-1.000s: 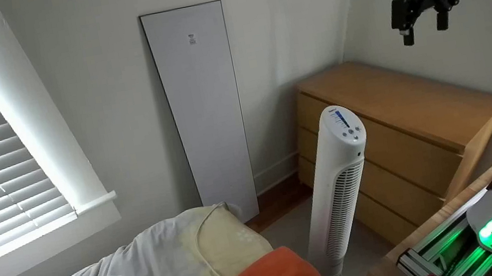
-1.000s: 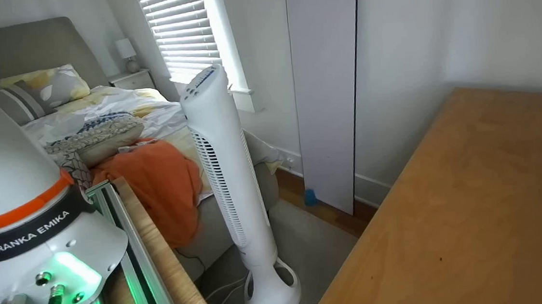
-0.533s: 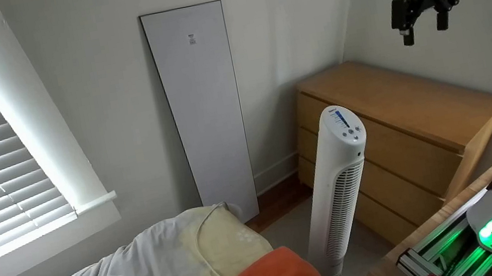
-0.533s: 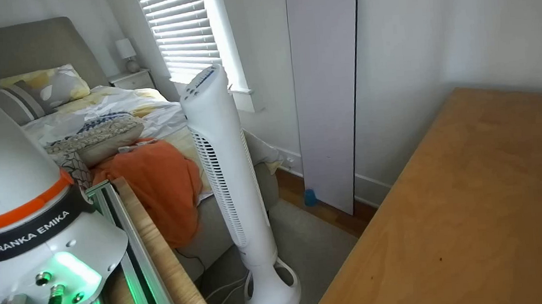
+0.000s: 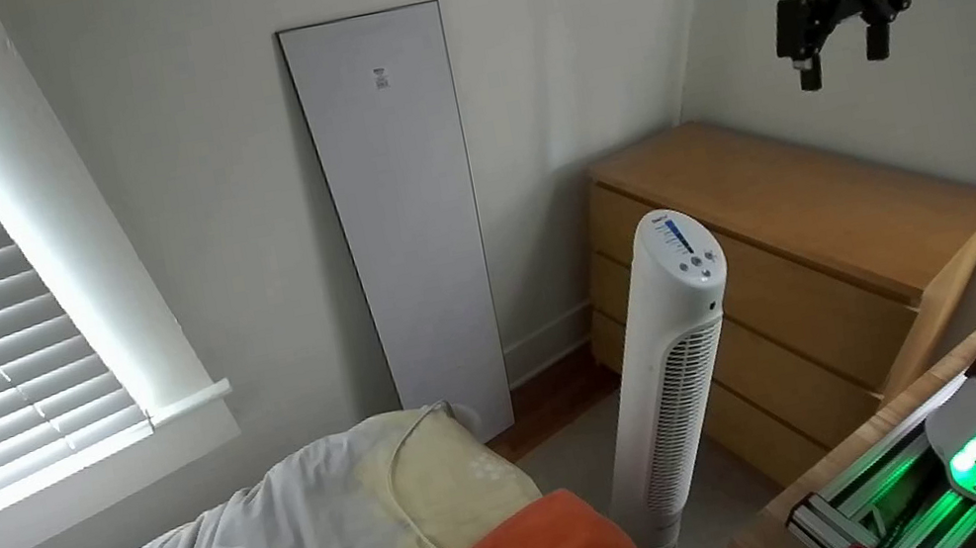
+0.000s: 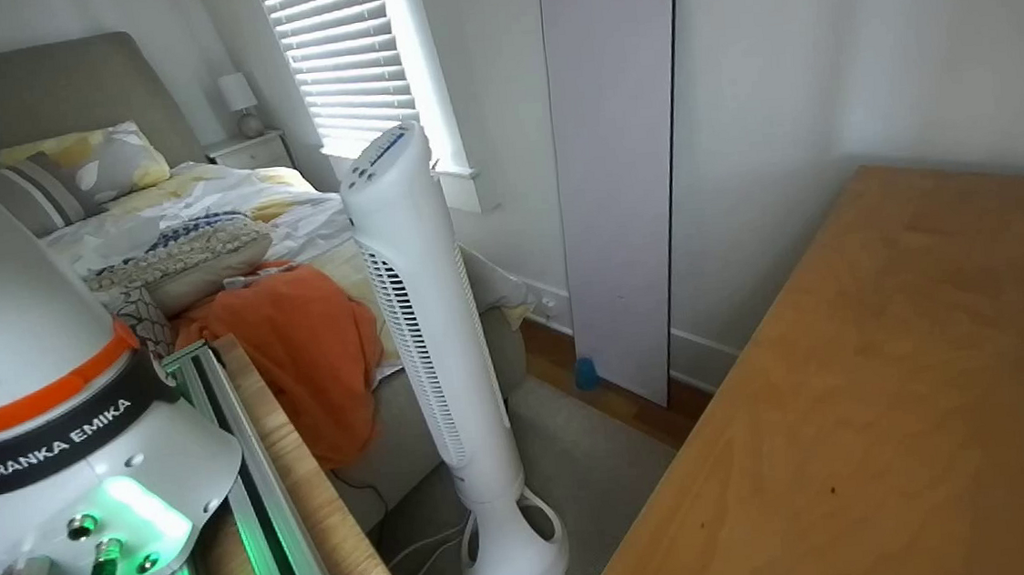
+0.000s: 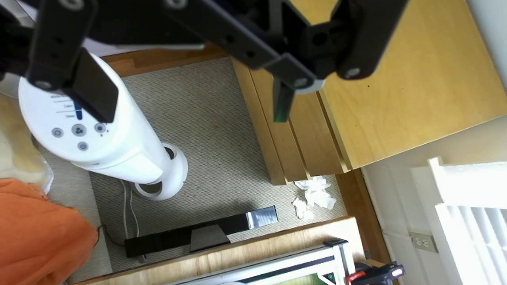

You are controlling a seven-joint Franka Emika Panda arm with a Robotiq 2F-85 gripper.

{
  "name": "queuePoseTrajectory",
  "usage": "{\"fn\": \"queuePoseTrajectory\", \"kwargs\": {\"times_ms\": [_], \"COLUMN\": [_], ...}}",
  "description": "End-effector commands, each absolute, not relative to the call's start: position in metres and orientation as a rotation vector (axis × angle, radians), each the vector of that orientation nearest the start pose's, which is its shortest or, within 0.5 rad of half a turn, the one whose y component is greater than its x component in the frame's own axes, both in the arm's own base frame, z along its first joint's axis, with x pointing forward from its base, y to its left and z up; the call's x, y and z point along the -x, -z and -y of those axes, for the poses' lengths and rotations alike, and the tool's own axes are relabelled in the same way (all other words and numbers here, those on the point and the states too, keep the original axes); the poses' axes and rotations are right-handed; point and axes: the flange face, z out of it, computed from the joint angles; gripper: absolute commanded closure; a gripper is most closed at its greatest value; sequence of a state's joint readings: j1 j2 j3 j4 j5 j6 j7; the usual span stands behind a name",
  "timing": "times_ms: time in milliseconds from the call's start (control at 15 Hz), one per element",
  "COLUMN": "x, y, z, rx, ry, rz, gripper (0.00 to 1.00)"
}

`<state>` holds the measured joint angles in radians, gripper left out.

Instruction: Press a button on the white fan

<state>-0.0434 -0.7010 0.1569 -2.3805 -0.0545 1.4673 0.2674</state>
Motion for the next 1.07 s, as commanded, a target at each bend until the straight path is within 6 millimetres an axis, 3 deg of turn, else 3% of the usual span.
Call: {"fn": "queuePoseTrajectory", "kwargs": {"times_ms": [0,200,400,600,667,733,1000], "x": [-0.313,-0.316,-0.307,-0.306,-0.305,-0.304,-0.3], "y": [-0.543,-0.536,-0.515,-0.499,-0.492,-0.488,-0.463], "z": [-0.039,-0.04,-0.068,-0.085,-0.089,-0.093,-0.107], "rx": [3.3,3.302,3.232,3.189,3.185,3.174,3.148], "ry": [-0.315,-0.342,-0.432,-0.453,-0.443,-0.44,-0.36], "rz": [-0.333,-0.316,-0.104,-0.027,-0.018,-0.006,-0.026], "gripper": [0.0,0.0,0.0,0.0,0.25,0.26,0.58]}}
